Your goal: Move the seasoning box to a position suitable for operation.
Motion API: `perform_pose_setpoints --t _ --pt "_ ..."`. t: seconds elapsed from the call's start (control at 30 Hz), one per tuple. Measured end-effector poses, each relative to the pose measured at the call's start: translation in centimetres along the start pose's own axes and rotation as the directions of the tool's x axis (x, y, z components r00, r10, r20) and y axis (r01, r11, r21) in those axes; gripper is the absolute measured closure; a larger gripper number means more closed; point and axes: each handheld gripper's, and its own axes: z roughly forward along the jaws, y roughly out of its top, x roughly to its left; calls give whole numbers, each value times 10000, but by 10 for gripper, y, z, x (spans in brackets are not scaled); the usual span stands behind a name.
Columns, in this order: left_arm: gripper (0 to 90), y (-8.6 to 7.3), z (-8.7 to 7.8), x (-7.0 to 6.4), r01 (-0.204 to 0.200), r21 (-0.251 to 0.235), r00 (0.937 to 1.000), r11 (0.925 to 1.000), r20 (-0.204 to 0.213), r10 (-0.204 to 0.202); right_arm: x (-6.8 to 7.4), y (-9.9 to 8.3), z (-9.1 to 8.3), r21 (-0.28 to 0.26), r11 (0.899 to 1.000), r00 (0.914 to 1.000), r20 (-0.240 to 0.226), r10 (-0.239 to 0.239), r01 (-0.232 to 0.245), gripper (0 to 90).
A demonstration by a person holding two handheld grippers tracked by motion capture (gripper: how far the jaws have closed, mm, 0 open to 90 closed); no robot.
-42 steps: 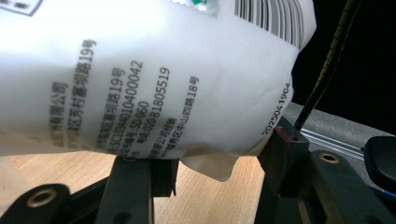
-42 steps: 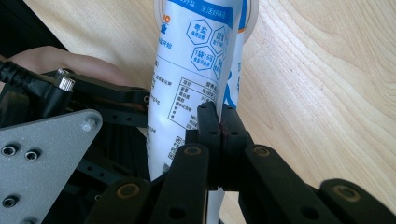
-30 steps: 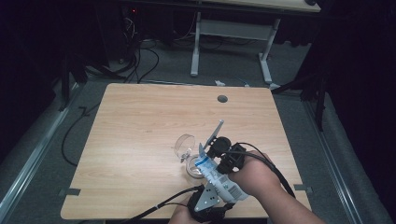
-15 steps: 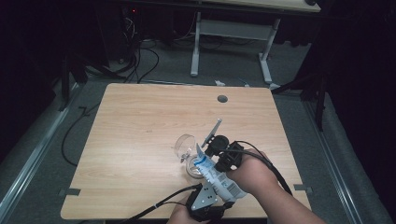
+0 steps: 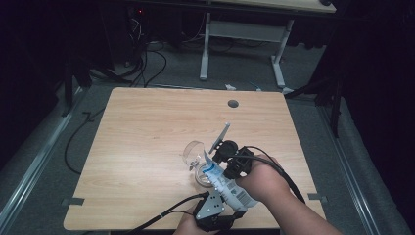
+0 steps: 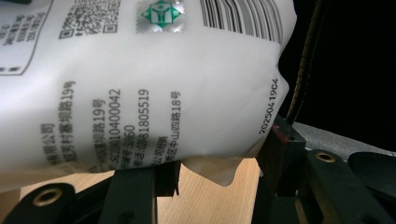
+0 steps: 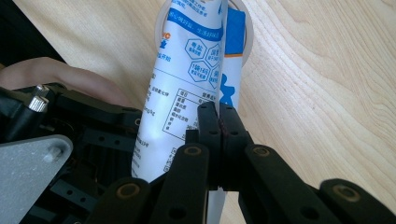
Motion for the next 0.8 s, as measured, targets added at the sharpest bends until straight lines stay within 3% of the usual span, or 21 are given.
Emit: perform_pose_setpoints --t 0.8 --pt "552 2 -1 2 108 -292 9999 9995 77 -106 -1 5 0 -51 10000 10000 36 -63 63 900"
